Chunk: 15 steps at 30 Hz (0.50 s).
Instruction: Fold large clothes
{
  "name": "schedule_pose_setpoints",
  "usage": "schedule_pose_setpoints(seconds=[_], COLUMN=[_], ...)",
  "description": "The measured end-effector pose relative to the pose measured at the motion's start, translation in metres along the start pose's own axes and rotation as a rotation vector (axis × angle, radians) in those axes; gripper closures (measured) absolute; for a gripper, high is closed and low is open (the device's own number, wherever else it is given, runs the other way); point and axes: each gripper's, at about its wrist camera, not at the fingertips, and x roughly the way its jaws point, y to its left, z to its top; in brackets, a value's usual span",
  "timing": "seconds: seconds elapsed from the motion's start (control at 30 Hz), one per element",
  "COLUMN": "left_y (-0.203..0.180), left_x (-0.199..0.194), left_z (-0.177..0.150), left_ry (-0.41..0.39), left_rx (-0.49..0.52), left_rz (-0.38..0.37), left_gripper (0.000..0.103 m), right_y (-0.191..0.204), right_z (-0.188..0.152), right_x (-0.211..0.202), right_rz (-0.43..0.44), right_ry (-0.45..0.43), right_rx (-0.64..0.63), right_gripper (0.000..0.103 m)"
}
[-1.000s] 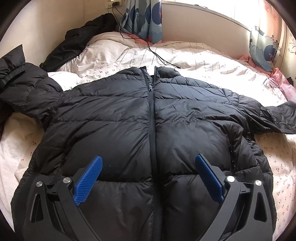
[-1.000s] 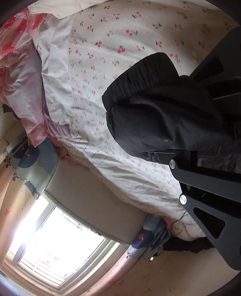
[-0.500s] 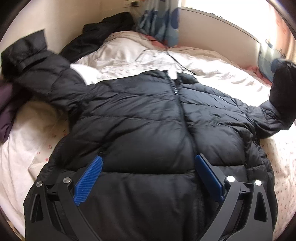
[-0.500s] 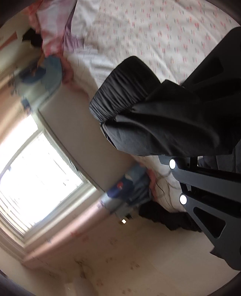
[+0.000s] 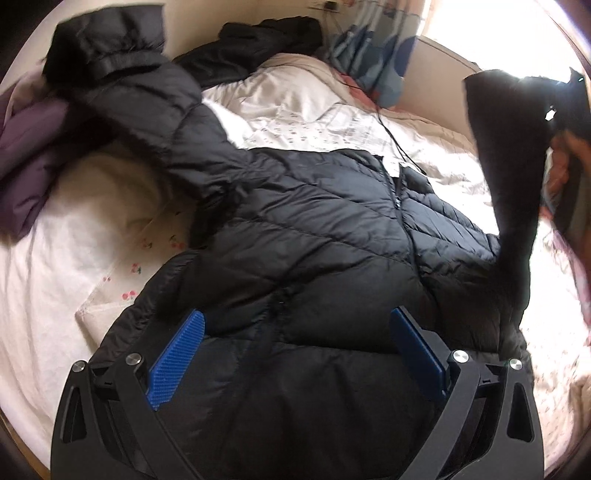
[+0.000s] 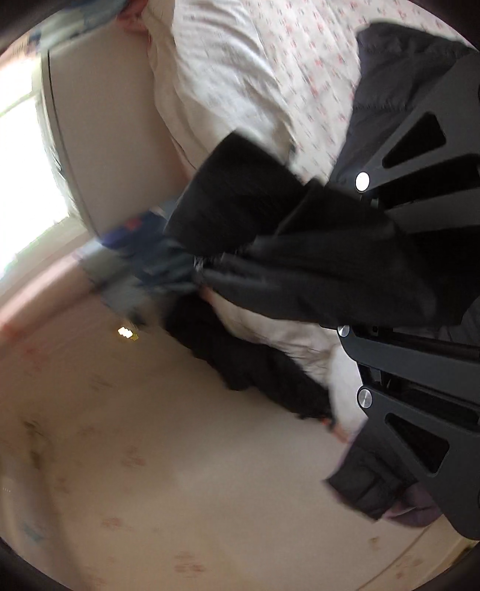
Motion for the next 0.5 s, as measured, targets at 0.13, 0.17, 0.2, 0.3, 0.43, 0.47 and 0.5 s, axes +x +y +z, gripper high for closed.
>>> schedule_pose_setpoints(seconds=[0.13, 0.17, 0.2, 0.3, 0.43, 0.47, 0.5], left_y=[0.014, 0.015, 0.016, 0.018, 0.018, 0.018, 0.018], left_x=[0.0, 0.0, 0.0, 0.001, 0.003, 0.004, 0.004], left_z=[0.003, 0.004, 0.004, 0.004, 0.004, 0.004, 0.004], left_ry=[0.001, 0.0, -0.001, 0.001, 0.007, 0.009, 0.01], left_rx=[-0.053, -0.058, -0.061, -0.061, -0.059, -0.058, -0.059], left_rz=[-0.003, -0.002, 0.0, 0.003, 0.001, 0.002, 0.001], left_gripper=[0.007, 0.007, 0.007, 0.007, 0.007, 0.007, 0.007], right_y=[0.028, 0.032, 0.036, 0.046, 0.04, 0.041, 0.045], right_z=[-0.047, -0.059, -0.071, -0.111, -0.17, -0.176, -0.18], right_x=[0.051, 0.065, 0.082, 0.125, 0.177, 0.181, 0.18], right_rz=[0.004, 0.0, -0.006, -0.016, -0.029, -0.029, -0.028], right_ry=[0.11, 0.136, 0.17, 0.284, 0.524, 0.546, 0.552], right_rx=[-0.045, -0.053, -0.065, -0.091, -0.064, -0.062, -0.069], right_gripper=[0.099, 0.099, 0.099, 0.096, 0.076, 0.072, 0.064])
